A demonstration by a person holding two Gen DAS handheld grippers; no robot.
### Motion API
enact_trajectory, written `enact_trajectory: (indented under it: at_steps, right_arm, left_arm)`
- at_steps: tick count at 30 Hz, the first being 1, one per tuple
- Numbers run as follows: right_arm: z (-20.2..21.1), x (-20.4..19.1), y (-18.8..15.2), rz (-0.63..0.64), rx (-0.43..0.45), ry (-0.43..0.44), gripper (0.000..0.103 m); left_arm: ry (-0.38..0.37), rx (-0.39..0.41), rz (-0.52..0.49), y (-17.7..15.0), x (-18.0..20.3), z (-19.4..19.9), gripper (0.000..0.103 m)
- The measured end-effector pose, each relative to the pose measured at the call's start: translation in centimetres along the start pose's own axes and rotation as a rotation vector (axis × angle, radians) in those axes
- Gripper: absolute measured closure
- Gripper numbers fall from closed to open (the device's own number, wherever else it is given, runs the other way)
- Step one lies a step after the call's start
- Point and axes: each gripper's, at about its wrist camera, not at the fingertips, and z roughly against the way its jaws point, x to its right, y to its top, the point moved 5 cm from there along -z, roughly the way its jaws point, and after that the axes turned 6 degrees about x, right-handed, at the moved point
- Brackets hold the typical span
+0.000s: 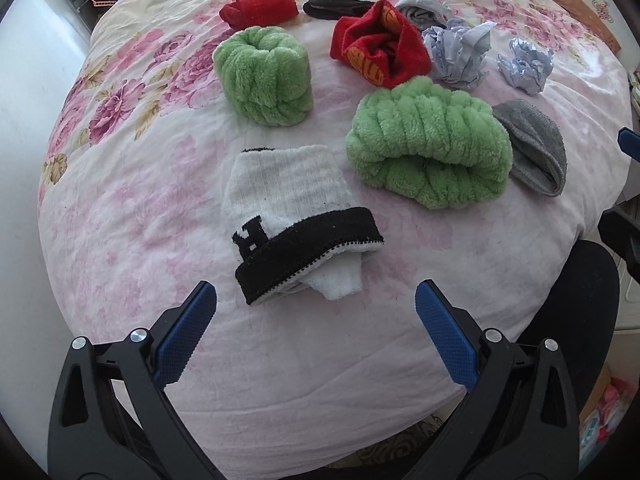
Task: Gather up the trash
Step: 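Move both tools toward the socks on the bed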
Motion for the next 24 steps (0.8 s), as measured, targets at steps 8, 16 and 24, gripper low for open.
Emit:
enact_trajectory:
  at_steps: [8, 16, 24]
  right_arm:
    - [-0.5, -0.1, 0.1, -0.009, -0.011, 0.001, 0.009]
    - [-1.0, 0.0, 0.0, -0.022, -0.024, 0.003, 0.009]
    - [-1.8, -0.5, 0.1, -0.002, -0.034, 0.019, 0.009]
  left_arm:
    - [0.01, 0.01, 0.001, 0.2, -0.2, 0.3, 0.005]
    - [0.033, 0.032, -0.002, 0.2, -0.5, 0.9, 0.005]
    - [0.03, 0.023, -0.007, -0.1, -0.4, 0.6, 0.005]
